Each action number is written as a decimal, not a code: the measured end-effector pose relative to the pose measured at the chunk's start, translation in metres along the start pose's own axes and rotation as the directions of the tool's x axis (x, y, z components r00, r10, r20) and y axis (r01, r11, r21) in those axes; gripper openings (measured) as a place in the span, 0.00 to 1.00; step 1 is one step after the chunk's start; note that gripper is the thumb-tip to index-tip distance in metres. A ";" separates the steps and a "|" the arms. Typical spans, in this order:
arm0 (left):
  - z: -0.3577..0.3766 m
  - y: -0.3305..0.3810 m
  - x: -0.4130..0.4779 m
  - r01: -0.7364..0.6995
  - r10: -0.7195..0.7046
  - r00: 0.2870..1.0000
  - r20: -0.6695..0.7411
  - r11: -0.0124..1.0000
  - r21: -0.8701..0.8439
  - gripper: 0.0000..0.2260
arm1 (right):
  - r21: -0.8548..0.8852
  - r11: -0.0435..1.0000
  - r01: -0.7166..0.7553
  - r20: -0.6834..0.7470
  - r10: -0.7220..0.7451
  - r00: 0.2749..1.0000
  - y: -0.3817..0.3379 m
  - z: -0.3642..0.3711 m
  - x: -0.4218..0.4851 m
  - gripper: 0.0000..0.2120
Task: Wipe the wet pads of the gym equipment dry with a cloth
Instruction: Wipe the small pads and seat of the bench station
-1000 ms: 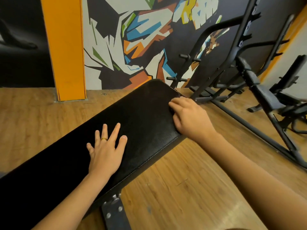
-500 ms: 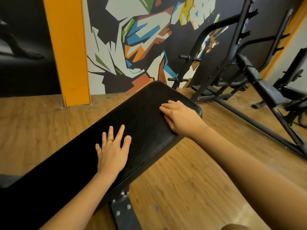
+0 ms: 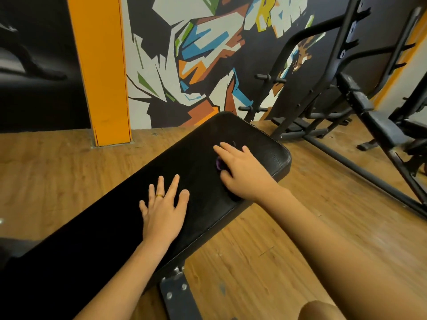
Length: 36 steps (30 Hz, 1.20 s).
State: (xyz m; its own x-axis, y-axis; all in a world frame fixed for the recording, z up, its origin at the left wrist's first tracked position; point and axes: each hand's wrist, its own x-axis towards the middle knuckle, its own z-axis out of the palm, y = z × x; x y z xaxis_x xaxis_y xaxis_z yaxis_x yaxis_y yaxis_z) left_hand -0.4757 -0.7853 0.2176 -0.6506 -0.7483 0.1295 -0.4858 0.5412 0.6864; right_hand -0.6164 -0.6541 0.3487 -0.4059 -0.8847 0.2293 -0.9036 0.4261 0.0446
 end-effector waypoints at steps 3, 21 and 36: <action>-0.003 0.013 -0.001 0.032 -0.036 0.999 -0.037 0.993 -0.109 0.24 | -0.094 0.987 -0.132 -0.118 0.121 0.986 0.009 -0.003 -0.006 0.30; -0.061 0.144 0.159 -0.151 0.183 0.981 -0.070 0.482 -0.863 0.17 | 0.608 0.788 0.098 -0.364 0.167 0.916 0.054 -0.036 0.122 0.09; -0.174 0.294 0.186 0.193 0.021 0.973 0.231 0.479 -0.857 0.05 | 0.766 0.642 -0.041 -0.213 0.314 0.925 0.089 -0.185 0.162 0.17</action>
State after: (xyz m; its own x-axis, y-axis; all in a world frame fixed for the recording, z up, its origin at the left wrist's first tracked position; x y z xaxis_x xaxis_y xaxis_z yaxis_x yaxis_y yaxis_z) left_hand -0.6383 -0.8320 0.5683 -0.7777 -0.6281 -0.0250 0.1418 -0.2141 0.9665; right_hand -0.7372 -0.7242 0.5698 -0.6296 -0.6449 0.4333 -0.6682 0.1650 -0.7254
